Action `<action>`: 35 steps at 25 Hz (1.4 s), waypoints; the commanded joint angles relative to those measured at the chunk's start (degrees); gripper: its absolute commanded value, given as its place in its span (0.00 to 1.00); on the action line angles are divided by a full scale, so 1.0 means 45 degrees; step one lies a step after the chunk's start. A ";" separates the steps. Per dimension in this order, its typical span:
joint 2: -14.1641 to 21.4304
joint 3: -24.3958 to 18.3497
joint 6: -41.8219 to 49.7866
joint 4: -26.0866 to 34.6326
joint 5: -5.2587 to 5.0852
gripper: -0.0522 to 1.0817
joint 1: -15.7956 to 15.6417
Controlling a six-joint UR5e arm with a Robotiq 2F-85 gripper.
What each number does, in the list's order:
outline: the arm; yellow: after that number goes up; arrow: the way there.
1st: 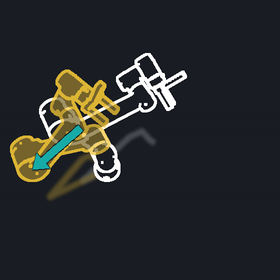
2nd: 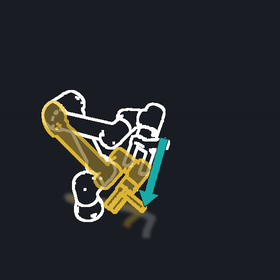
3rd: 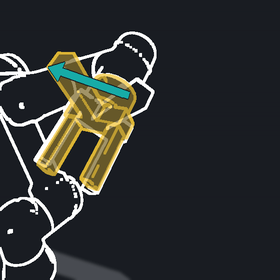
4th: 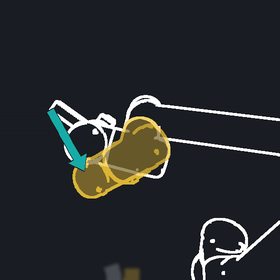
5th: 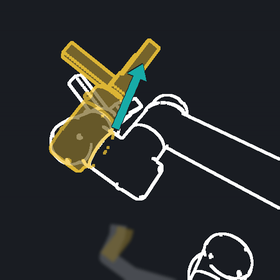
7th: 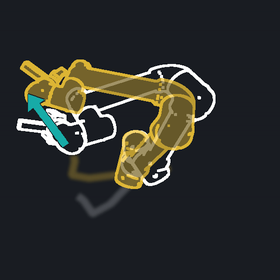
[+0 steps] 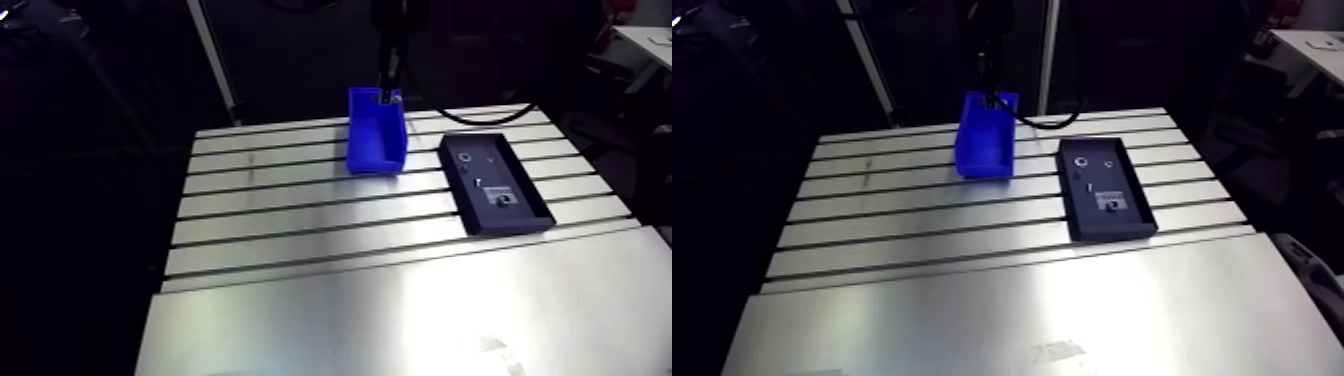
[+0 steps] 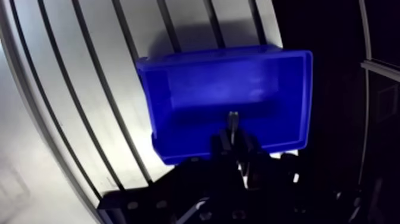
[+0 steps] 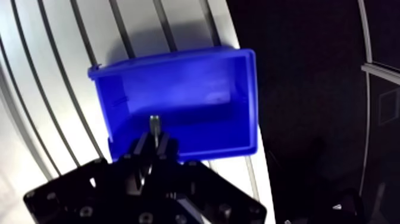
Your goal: Pick up the M10 bolt from the tray and put it into the blue bin.
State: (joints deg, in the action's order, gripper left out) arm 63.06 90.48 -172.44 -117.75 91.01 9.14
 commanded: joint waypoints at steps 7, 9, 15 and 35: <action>-0.0822 0.0000 0.0004 -0.0719 0.0019 0.96 -0.0116; -0.0939 0.0000 0.0004 -0.0739 0.0019 0.96 -0.0175; -0.1272 -0.0039 0.0024 -0.0758 0.0019 0.96 -0.0234; -0.1975 0.0039 0.0024 -0.1305 0.0175 0.96 -0.0429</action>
State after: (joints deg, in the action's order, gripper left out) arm 54.84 90.57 -172.32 -123.44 91.45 7.25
